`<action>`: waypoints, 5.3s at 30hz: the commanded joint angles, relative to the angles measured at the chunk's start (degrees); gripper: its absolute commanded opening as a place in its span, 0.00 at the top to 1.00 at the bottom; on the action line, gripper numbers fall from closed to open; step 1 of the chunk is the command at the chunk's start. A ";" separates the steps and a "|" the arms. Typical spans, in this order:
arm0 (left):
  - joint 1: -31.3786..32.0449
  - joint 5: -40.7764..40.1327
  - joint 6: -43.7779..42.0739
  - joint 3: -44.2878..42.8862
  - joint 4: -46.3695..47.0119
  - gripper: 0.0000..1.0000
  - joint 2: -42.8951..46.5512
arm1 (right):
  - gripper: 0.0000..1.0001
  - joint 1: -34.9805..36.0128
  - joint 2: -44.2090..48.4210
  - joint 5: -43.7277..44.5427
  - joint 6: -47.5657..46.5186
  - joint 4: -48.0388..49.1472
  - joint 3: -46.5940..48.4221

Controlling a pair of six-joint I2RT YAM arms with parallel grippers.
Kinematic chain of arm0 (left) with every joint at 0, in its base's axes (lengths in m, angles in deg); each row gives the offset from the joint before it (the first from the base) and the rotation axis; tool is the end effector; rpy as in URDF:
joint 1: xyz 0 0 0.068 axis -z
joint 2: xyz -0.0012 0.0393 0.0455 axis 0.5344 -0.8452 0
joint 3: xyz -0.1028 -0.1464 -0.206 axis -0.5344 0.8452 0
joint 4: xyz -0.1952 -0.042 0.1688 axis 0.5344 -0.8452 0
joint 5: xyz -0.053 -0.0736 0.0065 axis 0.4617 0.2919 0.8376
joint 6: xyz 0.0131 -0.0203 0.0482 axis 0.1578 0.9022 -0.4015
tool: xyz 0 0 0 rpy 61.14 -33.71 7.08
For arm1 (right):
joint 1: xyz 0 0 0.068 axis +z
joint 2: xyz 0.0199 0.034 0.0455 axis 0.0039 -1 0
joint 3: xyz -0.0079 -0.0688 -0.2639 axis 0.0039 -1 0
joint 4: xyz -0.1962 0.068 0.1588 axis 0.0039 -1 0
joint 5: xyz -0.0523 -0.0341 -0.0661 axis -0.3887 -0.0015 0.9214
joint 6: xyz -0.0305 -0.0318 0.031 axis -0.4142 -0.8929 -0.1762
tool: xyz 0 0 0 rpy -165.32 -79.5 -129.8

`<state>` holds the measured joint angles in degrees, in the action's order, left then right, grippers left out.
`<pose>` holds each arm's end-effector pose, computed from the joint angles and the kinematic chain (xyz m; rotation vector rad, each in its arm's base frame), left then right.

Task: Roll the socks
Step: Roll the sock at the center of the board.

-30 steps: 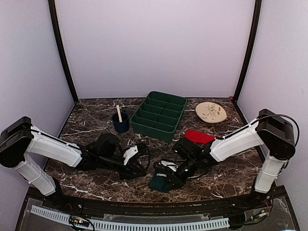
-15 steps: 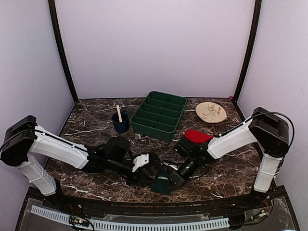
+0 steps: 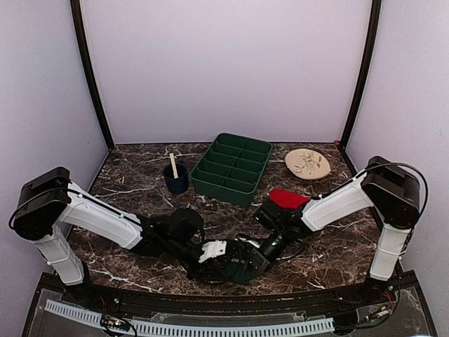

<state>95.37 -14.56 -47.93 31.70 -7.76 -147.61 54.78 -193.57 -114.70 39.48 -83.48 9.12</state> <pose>0.1295 -0.2921 0.1414 1.7426 1.5848 -0.9506 0.1569 0.2728 0.1075 1.0074 -2.3929 -1.3346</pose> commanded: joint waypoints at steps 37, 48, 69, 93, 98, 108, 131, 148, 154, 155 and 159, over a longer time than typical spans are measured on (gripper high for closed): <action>0.07 6.92 -9.16 -10.72 -17.00 0.97 -10.91 | 0.85 -1.93 -1.90 -2.39 -2.77 -2.96 2.42; -5.50 15.53 -7.14 -15.37 -23.65 0.99 -13.76 | 0.60 -5.31 3.29 1.44 -2.59 -2.07 -1.25; -11.36 29.72 -8.55 -32.99 -47.27 0.99 -25.14 | 0.57 -5.52 20.70 25.23 0.73 7.45 -13.71; -12.75 35.65 -8.85 -35.54 -54.41 0.99 -29.69 | 0.51 14.77 20.62 42.72 -8.02 9.61 -8.37; -13.27 36.68 -9.07 -35.71 -54.52 0.99 -29.78 | 0.50 16.48 17.30 43.14 -9.27 9.07 -6.01; -13.89 38.42 -9.56 -35.55 -54.98 0.98 -29.74 | 0.49 16.87 11.76 46.12 -11.65 7.39 -3.89; -14.29 36.85 -7.23 -34.91 -54.22 0.85 -29.37 | 0.95 16.94 11.21 42.91 -12.49 7.82 -4.86; -16.60 29.13 7.45 -25.67 -36.26 0.70 -21.52 | 1.00 16.69 13.37 41.66 -9.47 9.52 -7.10; -17.14 25.76 7.92 -22.90 -35.09 0.69 -20.51 | 1.00 16.45 13.57 42.09 -8.67 10.03 -8.00; -17.25 25.30 8.07 -22.12 -34.65 0.69 -20.24 | 1.00 16.38 13.55 42.09 -8.54 10.20 -8.17; -18.07 20.66 9.99 -18.53 -30.57 0.69 -17.60 | 1.00 16.10 13.51 41.34 -7.72 10.52 -8.86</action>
<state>78.85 15.32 -39.84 9.27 -41.20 -168.44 71.17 -181.42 -72.21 30.63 -73.43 1.75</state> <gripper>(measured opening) 0.308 0.076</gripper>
